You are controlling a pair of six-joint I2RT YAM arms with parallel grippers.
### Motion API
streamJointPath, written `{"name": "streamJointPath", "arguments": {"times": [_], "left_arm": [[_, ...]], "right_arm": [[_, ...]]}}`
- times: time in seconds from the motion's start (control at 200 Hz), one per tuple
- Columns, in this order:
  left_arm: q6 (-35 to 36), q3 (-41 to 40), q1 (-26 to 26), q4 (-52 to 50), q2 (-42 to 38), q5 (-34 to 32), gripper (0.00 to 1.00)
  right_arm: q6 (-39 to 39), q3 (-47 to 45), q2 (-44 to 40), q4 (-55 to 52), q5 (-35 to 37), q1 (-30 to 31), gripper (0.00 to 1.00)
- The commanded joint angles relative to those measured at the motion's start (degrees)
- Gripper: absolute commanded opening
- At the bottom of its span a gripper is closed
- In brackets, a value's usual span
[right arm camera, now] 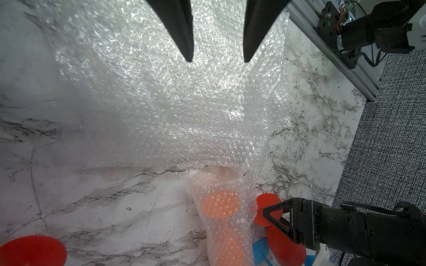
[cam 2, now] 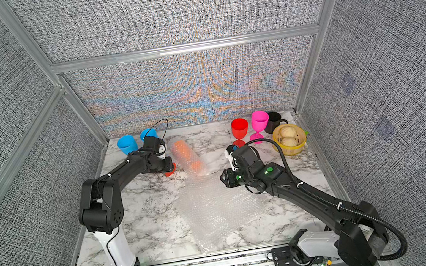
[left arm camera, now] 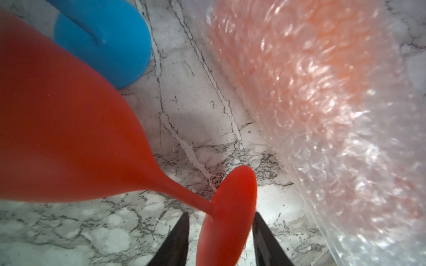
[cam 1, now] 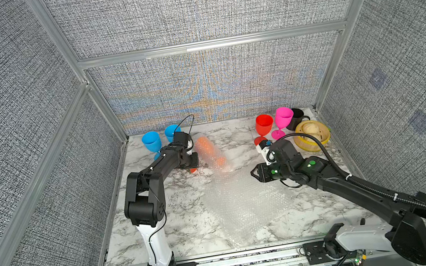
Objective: Unpack wine glasses from bubble wrap
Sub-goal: Adjust the wine glass at the center of the board.
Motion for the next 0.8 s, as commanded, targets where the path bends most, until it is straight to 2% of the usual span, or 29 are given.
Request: {"name": "streamJointPath", "arguments": {"times": [0.0,0.145,0.305,0.5,0.585,0.796], "left_arm": [[0.93,0.49,-0.12,-1.22,0.14,-1.24,0.37],[0.86,0.12,-0.63,-1.39,-0.56,-1.32,0.21],[0.97,-0.13,-0.91,-2.18,-0.65,-1.77,0.12],[0.25,-1.45,-1.78,-2.72,-2.78,-2.04,0.07],[-0.57,-2.61,-2.13,-3.12,-4.55,-2.09,0.00],[0.43,-5.45,-3.32,-5.97,-12.01,-5.94,0.00]], "right_arm": [[-0.22,-0.47,-0.46,0.13,-0.32,-0.24,0.38],[0.12,-1.31,-0.36,0.68,-0.45,-0.47,0.38],[0.40,-1.31,-0.27,1.03,-0.78,-0.47,0.38],[0.35,-0.79,-1.25,0.26,-0.64,-0.48,0.38],[0.27,-0.63,-2.08,-0.10,-0.69,-0.48,0.38],[-1.16,1.17,-4.72,-1.03,-1.32,-0.49,0.38]]}}
